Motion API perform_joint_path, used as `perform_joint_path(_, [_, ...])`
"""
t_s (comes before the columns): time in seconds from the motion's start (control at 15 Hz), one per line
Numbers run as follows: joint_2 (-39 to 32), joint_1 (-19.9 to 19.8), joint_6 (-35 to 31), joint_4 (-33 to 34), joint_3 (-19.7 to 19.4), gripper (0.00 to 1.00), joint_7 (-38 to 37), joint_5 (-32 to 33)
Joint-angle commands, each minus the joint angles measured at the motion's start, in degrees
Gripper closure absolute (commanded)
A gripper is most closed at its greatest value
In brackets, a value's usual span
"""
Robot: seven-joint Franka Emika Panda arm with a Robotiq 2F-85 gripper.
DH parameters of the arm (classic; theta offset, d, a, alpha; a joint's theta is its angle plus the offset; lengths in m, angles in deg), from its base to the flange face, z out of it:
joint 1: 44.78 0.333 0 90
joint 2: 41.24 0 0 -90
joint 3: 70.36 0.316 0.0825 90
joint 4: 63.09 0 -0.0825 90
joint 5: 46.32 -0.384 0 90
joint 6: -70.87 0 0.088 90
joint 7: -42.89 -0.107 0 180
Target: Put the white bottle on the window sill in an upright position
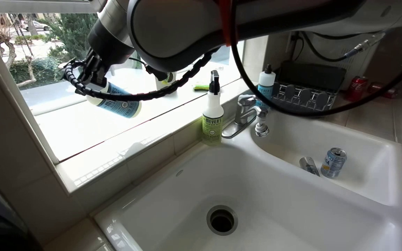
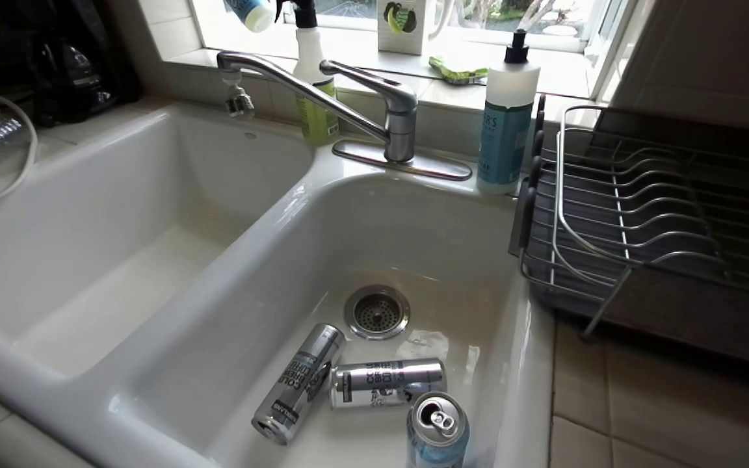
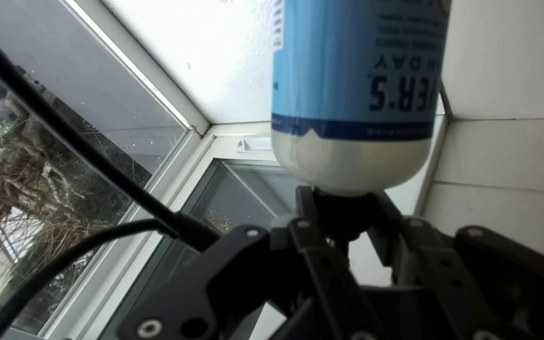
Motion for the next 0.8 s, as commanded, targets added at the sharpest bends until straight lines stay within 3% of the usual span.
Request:
perform_joint_path(0.0, [6.2, -2.2, -8.4, -11.9, 1.2, 0.92, -5.6, -4.2])
perform_joint_path(0.4, [11.7, -4.7, -21.8, -25.4, 3.1, 0.92, -9.3, -8.6])
perform_joint_path(0.73, [12.7, -9.4, -30.0, -32.2, 9.2, 0.92, -7.8, -12.2])
